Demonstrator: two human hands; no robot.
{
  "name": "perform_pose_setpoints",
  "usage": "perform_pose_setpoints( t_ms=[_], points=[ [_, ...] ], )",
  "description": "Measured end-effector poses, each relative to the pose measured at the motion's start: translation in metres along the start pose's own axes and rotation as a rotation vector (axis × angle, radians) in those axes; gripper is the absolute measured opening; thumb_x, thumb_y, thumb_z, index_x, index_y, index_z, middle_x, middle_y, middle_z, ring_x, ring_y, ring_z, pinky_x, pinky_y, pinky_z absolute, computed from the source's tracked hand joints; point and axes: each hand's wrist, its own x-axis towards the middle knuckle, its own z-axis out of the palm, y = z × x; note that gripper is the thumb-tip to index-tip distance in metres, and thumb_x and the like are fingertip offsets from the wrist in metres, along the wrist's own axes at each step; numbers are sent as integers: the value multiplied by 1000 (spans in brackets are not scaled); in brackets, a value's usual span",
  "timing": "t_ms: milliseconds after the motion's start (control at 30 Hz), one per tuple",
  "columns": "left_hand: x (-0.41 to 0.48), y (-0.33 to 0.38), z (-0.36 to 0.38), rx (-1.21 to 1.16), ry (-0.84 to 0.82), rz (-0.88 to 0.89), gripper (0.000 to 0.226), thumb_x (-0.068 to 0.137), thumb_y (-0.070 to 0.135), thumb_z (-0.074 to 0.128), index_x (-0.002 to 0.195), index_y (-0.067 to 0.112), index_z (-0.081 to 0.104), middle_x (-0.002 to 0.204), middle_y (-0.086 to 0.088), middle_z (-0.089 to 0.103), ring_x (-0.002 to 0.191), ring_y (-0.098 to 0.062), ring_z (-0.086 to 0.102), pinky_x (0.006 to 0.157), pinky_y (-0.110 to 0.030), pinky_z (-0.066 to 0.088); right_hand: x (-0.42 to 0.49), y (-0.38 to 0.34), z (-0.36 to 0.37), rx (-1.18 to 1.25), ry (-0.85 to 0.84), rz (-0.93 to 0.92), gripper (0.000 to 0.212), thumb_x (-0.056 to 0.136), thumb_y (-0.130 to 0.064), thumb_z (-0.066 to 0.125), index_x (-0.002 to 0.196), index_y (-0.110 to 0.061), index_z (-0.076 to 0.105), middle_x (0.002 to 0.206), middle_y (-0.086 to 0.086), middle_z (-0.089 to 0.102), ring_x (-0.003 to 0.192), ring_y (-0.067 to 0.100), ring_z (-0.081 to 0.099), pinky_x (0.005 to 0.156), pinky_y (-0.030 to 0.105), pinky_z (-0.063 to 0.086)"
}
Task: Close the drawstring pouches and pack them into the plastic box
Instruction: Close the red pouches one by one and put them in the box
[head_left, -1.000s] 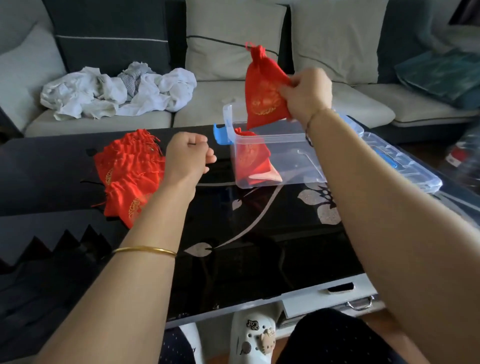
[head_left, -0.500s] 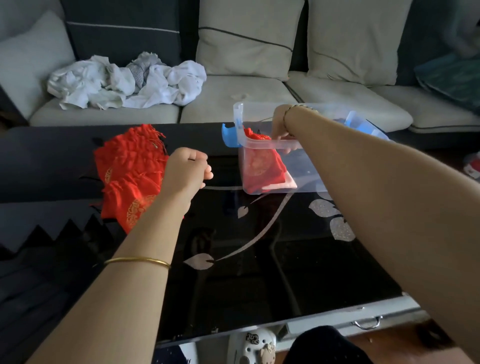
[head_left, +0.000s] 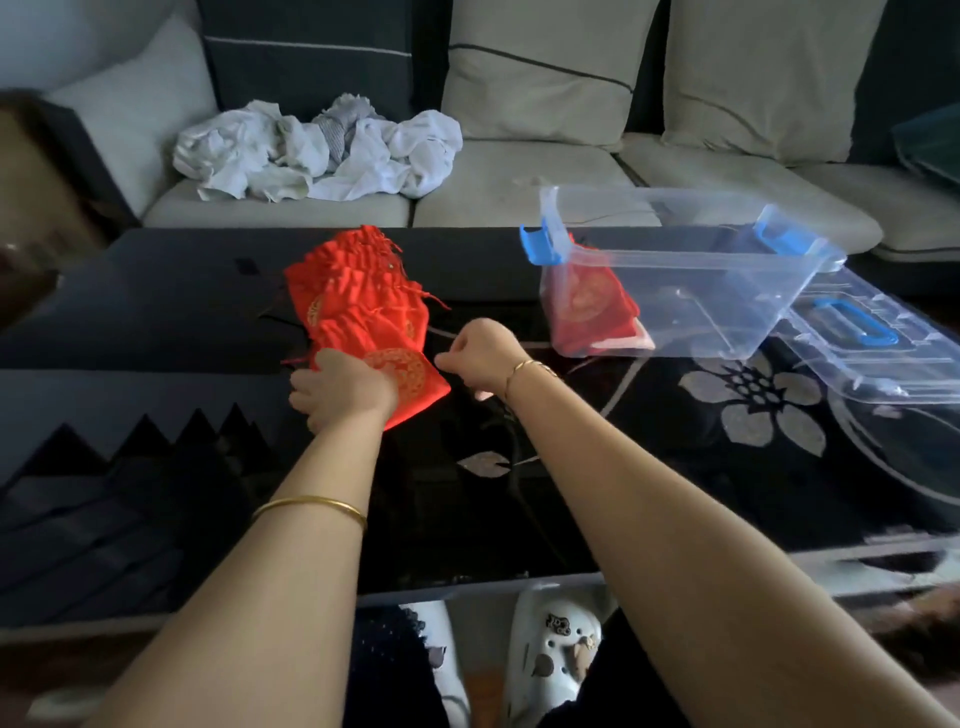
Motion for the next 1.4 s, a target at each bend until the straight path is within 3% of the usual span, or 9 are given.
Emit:
perform_pose_setpoints(
  t_ms=[133,267,333,500,633,767,867,1000,1400],
  points=[
    [17,-11,-5,-160,-87,-58,53,88,16,56,136,6,35,140,-20,30,122,-38,43,99,-45,45,13,-2,34,-70,51,8,41,85,-35,62,58,-14,41,75,6,51,71,23,48,47,27,29],
    [21,-13,-13,-429,-190,-103,61,84,19,67,134,6,33,134,-16,46,107,-32,57,87,-40,53,10,-4,39,85,93,-52,9,77,-10,68,74,-9,60,76,0,55,78,18,54,63,28,43],
    [19,-13,-20,-566,-246,-124,66,82,24,72,135,4,37,130,-14,52,106,-28,58,84,-36,52,0,2,29,203,91,-114,18,72,-1,71,74,-14,59,73,-4,54,78,16,55,69,30,48],
    [10,-2,-30,-812,-434,12,20,80,29,74,92,17,64,97,-2,68,74,-13,60,52,-22,37,-31,26,-5,284,128,-181,38,66,8,75,64,-24,54,80,6,59,77,18,55,75,37,52],
    [-17,18,-26,-734,-454,311,41,86,19,67,125,16,57,99,-2,66,65,-7,59,45,-20,35,-60,38,-32,232,135,-164,26,69,7,73,72,-15,59,77,2,60,74,17,55,72,36,52],
    [-41,30,-19,-619,-473,516,23,91,4,55,111,11,63,79,6,62,44,8,54,43,-5,36,-76,45,-51,620,139,47,25,79,5,61,99,-9,58,87,5,62,73,14,59,63,26,53],
    [-52,34,-15,-548,-488,609,19,90,0,55,105,11,61,80,7,62,54,7,57,46,-3,38,-76,54,-57,887,174,131,53,83,4,55,132,-14,43,112,12,61,90,22,66,65,31,58],
    [-57,34,-12,-510,-487,621,17,90,1,55,101,15,60,83,8,63,68,2,57,46,-3,39,-76,60,-58,922,279,69,69,82,11,53,140,-20,34,123,13,54,104,28,62,69,35,59],
    [-47,26,-20,-477,-431,585,14,92,7,56,101,16,60,86,8,64,74,-4,57,60,-20,43,-85,68,-68,435,403,-57,10,89,-6,59,91,-9,69,75,0,66,64,6,61,64,16,54]
  ],
)
